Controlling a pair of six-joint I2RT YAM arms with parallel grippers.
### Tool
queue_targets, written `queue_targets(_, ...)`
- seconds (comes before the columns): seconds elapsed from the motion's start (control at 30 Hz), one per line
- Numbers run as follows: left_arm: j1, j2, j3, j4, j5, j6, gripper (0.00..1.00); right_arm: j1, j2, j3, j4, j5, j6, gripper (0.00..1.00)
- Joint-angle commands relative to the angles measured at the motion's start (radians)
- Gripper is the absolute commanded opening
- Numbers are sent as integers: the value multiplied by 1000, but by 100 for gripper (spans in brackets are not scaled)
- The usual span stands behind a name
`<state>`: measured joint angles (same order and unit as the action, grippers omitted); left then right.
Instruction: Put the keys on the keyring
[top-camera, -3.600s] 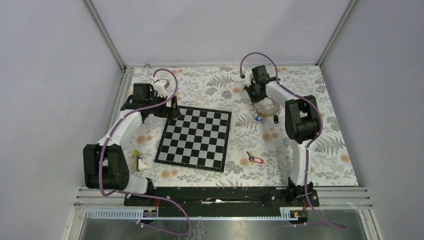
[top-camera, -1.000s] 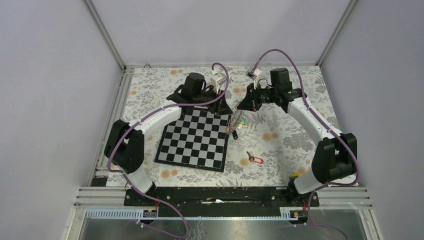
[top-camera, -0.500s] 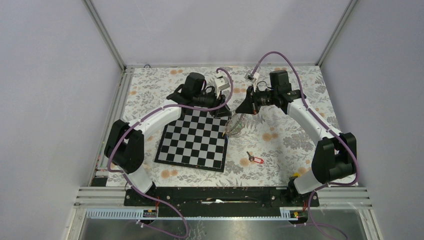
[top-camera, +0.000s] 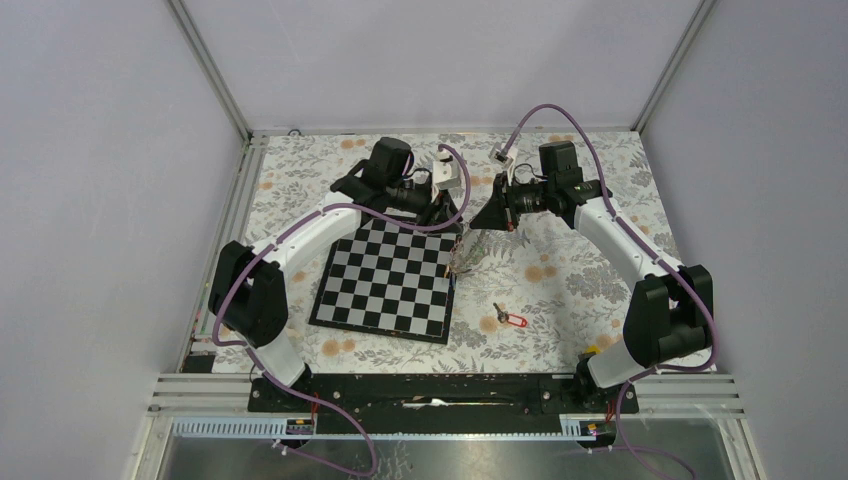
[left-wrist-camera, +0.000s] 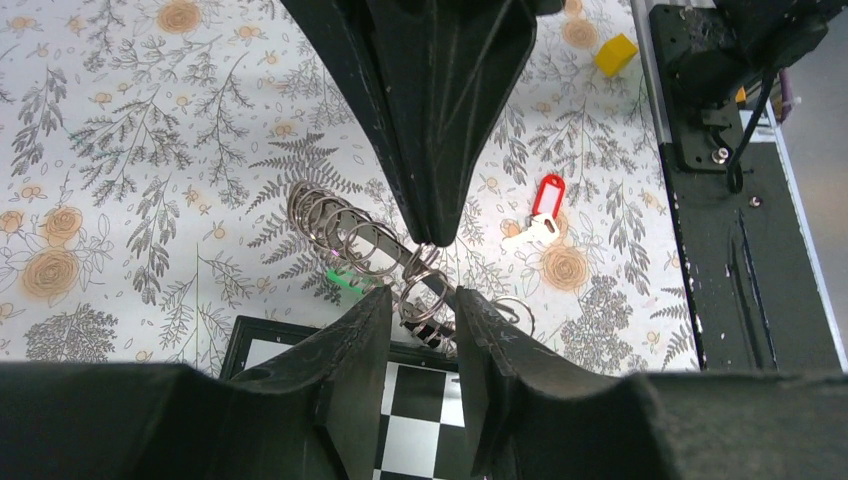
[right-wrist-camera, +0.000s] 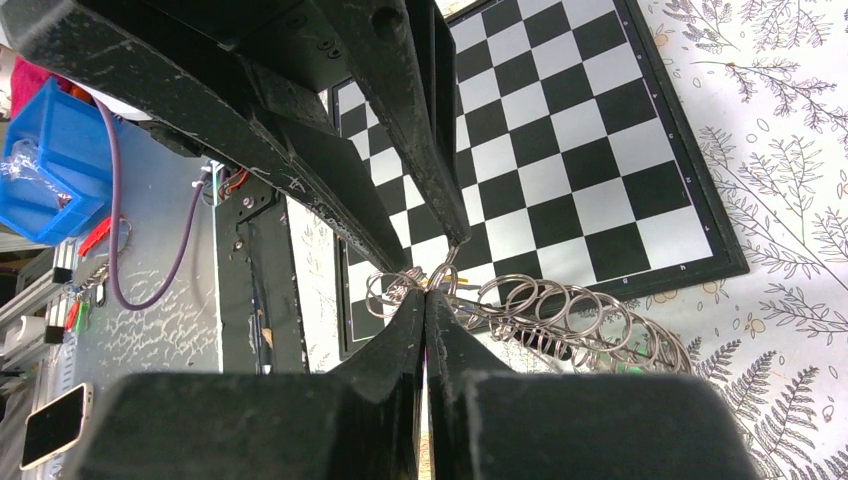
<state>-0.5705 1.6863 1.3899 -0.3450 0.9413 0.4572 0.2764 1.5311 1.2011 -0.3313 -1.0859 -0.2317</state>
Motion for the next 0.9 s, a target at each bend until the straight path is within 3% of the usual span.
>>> queue_targets(0.0,-5,5,26,-11,40,76,38,8,-37,5,16,-57,-15,0)
queue_targets(0.53,-2,53,13,13,74,40,37,7,-40,-9,15,-56,-24,0)
queue_targets(0.67,0,53,7,38,97,14,28,7,-41,-15,17,-49,-29,0)
queue_targets(0.87,3,52,7,40,112,3,6,8,-44,-19,16,-41,-32,0)
